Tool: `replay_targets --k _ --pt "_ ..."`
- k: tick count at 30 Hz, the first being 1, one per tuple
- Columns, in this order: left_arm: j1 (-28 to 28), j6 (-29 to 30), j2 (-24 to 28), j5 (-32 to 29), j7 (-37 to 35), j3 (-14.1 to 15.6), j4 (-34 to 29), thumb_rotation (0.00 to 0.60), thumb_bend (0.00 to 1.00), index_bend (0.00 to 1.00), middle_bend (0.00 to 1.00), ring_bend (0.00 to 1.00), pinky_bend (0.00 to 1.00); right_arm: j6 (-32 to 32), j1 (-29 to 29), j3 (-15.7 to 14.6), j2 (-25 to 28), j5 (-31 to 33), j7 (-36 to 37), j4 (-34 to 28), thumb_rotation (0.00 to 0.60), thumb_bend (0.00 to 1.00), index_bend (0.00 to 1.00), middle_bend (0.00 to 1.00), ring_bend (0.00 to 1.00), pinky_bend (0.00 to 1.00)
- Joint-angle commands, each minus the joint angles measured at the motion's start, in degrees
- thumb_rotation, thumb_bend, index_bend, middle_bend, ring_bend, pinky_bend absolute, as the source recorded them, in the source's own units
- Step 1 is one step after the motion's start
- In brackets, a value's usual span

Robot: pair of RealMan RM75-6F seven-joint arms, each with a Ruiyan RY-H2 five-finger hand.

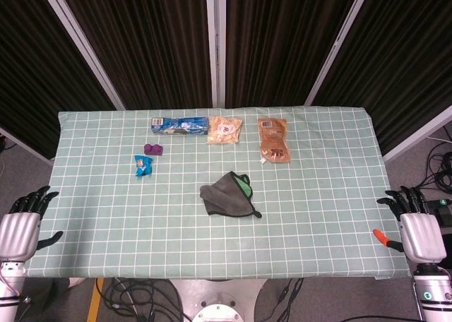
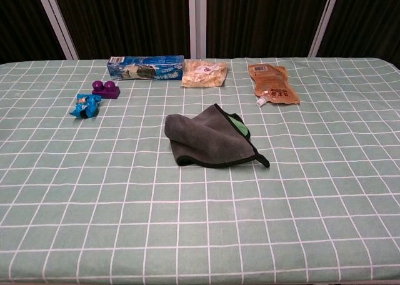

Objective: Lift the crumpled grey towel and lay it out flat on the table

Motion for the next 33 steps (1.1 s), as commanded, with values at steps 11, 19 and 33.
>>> replay_targets --k 11,19,33 --pt "0.63 1.22 -0.89 0.2 0.16 0.0 0.2 0.6 0.09 0.25 0.24 0.19 0.22 0.84 -0.25 -0.25 1.38 -1.16 2.02 -1.29 0.6 0.05 0.3 0.19 0.06 0.0" --pt "0.86 1.3 -0.68 0.15 0.47 0.11 -0.46 0.6 0.09 0.25 0.24 0.19 0.22 -0.03 0.43 -0.83 2.23 -2.77 3.4 -2.06 0.6 0.04 0.31 0.19 0.06 0.0" --pt "1.09 1.6 -0.73 0.26 0.28 0.06 -1.14 0.6 0.09 0.26 0.24 0.19 0.22 -17.41 13.4 -0.3 -6.69 -5.38 5.95 3.87 0.6 0.06 0.45 0.18 0.02 0.0"
